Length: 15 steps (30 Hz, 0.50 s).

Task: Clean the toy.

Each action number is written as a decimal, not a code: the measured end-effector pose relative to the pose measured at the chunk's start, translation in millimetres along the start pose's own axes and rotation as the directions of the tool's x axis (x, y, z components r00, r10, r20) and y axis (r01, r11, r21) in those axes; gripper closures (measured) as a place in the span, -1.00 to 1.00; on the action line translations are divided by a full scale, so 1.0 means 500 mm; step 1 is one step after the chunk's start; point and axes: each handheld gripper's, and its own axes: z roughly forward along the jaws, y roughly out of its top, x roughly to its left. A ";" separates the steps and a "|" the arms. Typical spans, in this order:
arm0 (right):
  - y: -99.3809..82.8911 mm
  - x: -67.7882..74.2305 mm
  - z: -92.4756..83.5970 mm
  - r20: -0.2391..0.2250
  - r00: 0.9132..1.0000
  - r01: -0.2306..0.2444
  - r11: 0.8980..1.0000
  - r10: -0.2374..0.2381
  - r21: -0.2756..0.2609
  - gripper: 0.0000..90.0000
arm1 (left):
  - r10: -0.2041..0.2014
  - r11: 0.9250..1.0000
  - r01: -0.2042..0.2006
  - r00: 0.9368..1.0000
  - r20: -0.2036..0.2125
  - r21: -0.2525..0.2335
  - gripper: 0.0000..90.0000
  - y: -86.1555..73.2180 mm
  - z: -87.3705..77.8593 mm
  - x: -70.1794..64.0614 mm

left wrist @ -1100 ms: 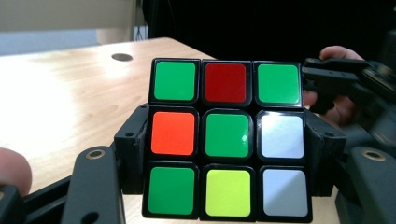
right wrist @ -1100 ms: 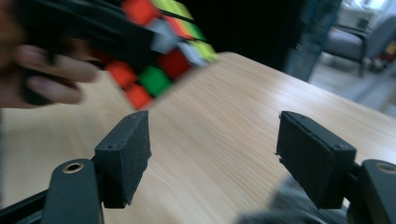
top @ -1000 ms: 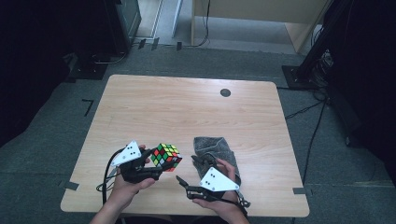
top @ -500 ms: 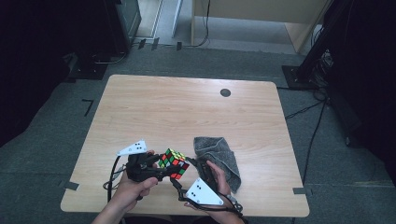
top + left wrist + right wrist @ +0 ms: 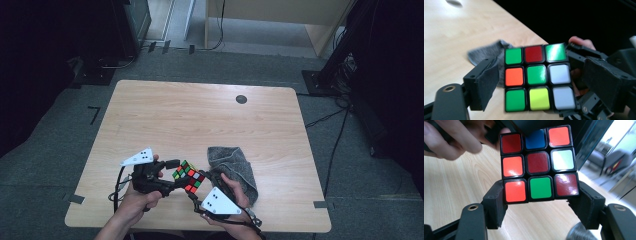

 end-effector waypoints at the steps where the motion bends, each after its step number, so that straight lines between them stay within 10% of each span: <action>1: -0.001 -0.008 -0.001 -0.002 0.999 -0.037 0.999 0.037 0.003 -0.23 | 0.022 1.000 -0.022 1.000 -0.004 -0.021 -0.68 0.002 -0.008 -0.001; 4: -0.001 -0.028 -0.004 -0.003 0.993 -0.120 0.993 0.120 0.014 -0.23 | 0.133 0.989 -0.137 0.989 -0.070 -0.054 -0.68 0.001 -0.025 -0.005; 7: 0.000 -0.058 -0.013 0.000 0.971 -0.241 0.970 0.241 0.037 -0.22 | 0.307 0.949 -0.314 0.927 -0.216 0.002 -0.66 -0.017 -0.021 -0.009; 13: 0.020 -0.085 -0.030 0.034 0.925 -0.380 0.919 0.378 0.104 -0.23 | 0.569 0.818 -0.553 0.735 -0.370 0.159 -0.65 -0.065 0.024 -0.029; 15: 0.032 -0.080 -0.031 0.048 0.915 -0.404 0.906 0.401 0.130 -0.23 | 0.617 0.782 -0.594 0.691 -0.377 0.192 -0.66 -0.076 0.038 -0.040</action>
